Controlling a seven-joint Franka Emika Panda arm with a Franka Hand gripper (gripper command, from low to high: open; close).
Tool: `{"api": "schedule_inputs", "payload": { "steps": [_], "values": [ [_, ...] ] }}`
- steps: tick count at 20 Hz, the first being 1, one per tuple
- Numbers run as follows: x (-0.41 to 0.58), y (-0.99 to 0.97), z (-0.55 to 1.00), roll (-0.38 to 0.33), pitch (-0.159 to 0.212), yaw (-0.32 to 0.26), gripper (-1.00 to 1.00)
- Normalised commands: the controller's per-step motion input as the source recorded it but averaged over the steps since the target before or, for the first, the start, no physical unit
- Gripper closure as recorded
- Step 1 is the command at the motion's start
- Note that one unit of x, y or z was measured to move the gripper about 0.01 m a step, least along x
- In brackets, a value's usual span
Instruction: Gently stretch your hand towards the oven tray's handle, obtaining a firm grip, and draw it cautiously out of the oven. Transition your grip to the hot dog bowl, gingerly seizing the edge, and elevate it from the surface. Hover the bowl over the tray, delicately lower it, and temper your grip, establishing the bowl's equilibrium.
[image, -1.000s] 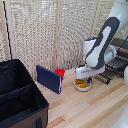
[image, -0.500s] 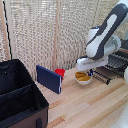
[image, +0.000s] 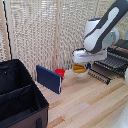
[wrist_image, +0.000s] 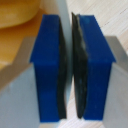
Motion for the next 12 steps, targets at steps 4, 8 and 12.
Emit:
{"api": "schedule_inputs", "payload": {
  "steps": [4, 8, 12],
  "values": [
    [0.599, -0.11, 0.94, -0.01, 0.097, -0.153, 1.0],
    [0.568, -0.25, 0.85, 0.0, 0.102, -0.174, 1.0],
    [0.543, -0.19, 0.62, 0.0, 0.041, -0.187, 1.0]
  ]
}}
